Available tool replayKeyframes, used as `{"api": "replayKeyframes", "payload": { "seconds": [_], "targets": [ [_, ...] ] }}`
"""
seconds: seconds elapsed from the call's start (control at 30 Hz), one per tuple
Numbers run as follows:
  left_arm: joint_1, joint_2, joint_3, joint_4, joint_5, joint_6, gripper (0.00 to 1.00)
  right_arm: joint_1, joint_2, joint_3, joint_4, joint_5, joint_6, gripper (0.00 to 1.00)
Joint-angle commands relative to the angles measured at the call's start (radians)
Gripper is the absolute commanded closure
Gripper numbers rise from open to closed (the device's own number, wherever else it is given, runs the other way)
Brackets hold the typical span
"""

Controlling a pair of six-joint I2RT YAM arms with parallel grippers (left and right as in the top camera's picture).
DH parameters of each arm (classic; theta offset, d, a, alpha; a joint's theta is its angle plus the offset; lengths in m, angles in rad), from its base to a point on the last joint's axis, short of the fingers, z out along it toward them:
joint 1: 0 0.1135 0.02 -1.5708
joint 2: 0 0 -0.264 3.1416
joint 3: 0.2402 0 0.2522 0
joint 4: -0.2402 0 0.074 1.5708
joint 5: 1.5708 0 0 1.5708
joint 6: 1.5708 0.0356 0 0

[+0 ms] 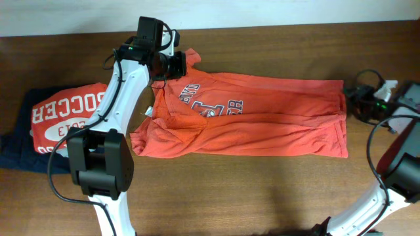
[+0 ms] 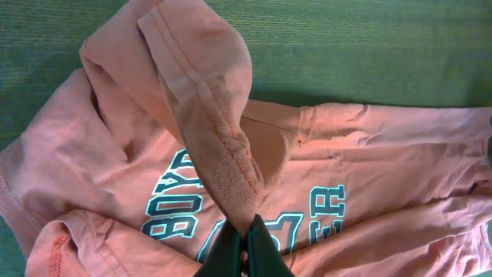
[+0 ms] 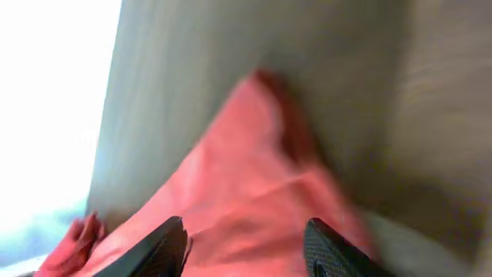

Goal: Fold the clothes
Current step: 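Pull the right side of the shirt rightward to smooth it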

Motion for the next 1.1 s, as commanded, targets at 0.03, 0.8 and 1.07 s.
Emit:
{"api": "replayKeyframes", "payload": {
  "seconds": [0.03, 0.8, 1.07],
  "targets": [
    [0.002, -0.016, 0.013, 0.002, -0.003, 0.020, 0.99, 0.101, -0.036, 0.017, 0.026, -0.049, -0.051, 0.45],
    [0.002, -0.016, 0.013, 0.002, -0.003, 0.020, 0.99, 0.176, -0.022, 0.016, 0.037, 0.451, 0.090, 0.55],
    [0.000, -0.016, 0.013, 0.002, -0.003, 0.020, 0.99, 0.176, -0.009, 0.016, 0.098, 0.443, 0.090, 0.54]
  ]
}}
